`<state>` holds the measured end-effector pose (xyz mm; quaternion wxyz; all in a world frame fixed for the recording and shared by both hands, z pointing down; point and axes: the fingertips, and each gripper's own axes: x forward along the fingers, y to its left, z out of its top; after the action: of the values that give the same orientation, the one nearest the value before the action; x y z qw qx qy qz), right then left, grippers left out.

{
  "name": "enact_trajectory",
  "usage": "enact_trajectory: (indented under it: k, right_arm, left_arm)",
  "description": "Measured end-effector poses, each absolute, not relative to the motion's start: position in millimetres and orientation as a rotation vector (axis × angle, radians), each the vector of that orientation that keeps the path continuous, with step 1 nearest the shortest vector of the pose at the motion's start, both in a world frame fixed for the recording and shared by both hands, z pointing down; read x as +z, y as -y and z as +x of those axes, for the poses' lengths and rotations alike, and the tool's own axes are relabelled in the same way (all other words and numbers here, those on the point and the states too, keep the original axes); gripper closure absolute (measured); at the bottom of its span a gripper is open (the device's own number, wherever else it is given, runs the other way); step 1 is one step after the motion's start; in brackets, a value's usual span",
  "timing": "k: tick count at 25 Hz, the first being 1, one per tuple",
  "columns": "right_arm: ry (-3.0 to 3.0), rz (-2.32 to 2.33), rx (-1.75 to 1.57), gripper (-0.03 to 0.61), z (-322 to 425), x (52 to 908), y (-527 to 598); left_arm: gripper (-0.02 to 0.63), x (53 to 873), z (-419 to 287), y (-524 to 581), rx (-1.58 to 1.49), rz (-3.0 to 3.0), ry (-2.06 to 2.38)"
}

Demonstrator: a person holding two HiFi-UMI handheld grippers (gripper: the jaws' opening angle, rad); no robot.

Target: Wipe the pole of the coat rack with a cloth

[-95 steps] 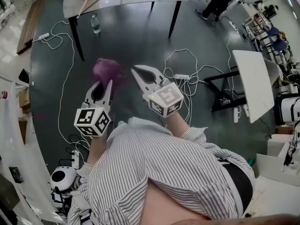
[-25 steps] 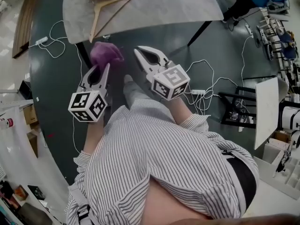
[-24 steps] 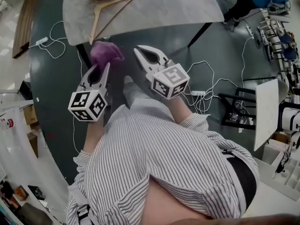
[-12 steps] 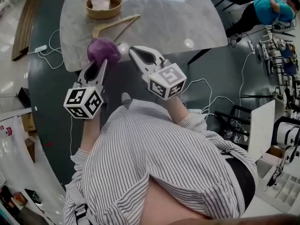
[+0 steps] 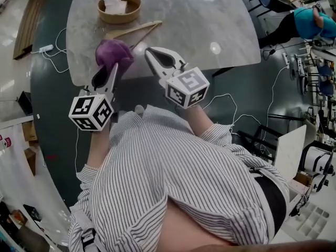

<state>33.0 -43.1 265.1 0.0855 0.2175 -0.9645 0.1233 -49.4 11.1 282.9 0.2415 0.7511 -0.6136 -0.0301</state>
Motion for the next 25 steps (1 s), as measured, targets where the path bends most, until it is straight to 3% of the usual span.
enact_trajectory:
  k: [25]
  right_arm:
    - [2.717,0.832,0.476,0.565,-58,304,99]
  left_arm:
    - [0.534,309,-136,47,-0.002,2.096,1.486]
